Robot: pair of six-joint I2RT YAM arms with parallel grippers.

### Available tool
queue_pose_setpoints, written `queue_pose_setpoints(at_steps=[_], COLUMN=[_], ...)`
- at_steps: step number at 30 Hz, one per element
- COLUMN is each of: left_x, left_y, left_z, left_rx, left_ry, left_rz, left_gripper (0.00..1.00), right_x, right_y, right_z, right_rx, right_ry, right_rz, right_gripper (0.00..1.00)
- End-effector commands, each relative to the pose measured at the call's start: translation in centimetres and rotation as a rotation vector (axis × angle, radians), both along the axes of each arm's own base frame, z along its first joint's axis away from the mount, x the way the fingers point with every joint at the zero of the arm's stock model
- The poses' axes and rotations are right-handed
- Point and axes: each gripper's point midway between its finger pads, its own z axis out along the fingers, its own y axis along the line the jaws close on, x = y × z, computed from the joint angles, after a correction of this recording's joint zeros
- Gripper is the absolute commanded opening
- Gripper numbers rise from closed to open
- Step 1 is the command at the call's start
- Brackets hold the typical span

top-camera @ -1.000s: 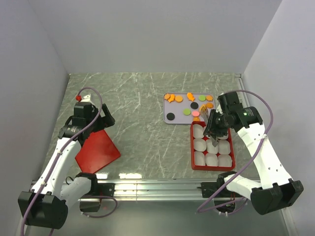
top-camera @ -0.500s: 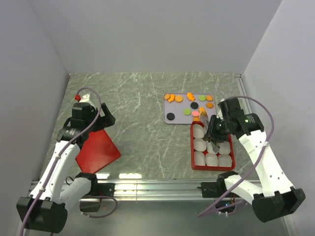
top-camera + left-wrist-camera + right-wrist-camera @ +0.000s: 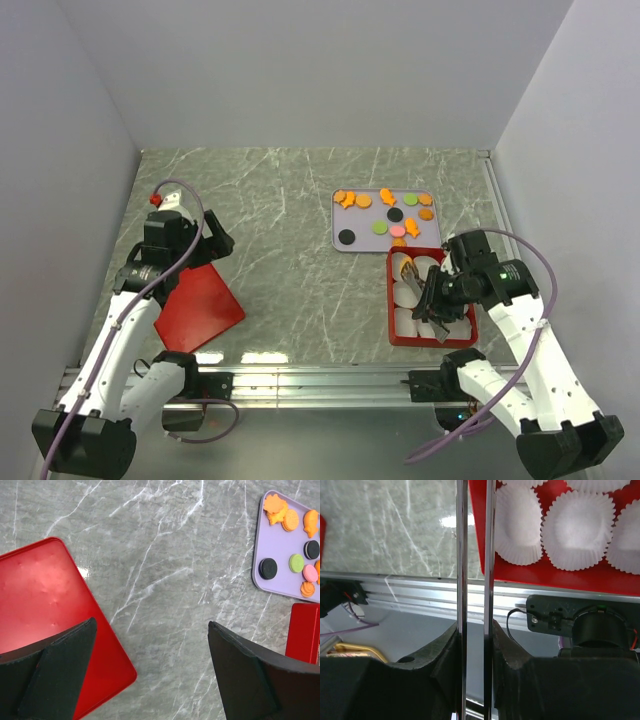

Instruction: Pack the cookies

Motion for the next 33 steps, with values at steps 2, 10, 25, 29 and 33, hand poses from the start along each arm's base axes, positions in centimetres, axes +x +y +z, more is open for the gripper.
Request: queue_pose_setpoints(at_steps=[2, 10, 25, 29, 33], left_x=[0.3, 0.1, -0.2, -0.2, -0.2], left_y=[-0.1, -0.4, -0.3, -0.3, -0.4], left_z=[1.1, 1.3, 1.6, 1.6, 1.7], left_rx=[0.007, 0.006, 0.020, 0.021, 0.021], left_ry=[-0.061, -0.064, -0.074, -0.076, -0.082], left_rz=[-0.004, -0.009, 0.003, 0.006, 0.000], left_gripper=[0.99, 0.99, 0.99, 0.99, 0.99], right_x=[0.2, 2.7, 5.3, 5.4, 5.4], right_y=[0.3, 0.3, 0.4, 0.3, 0.0], right_z=[-0.4, -1.3, -2.2, -2.2, -1.4], right_rx=[0.007, -0.021, -0.055, -0.065, -0.081], right_ry=[-0.005, -0.024, -0.013, -0.011, -0.020], right_rz=[0.025, 0.016, 0.010, 0.010, 0.001], right_gripper=[0.20, 0.19, 0.45, 0.55, 0.57])
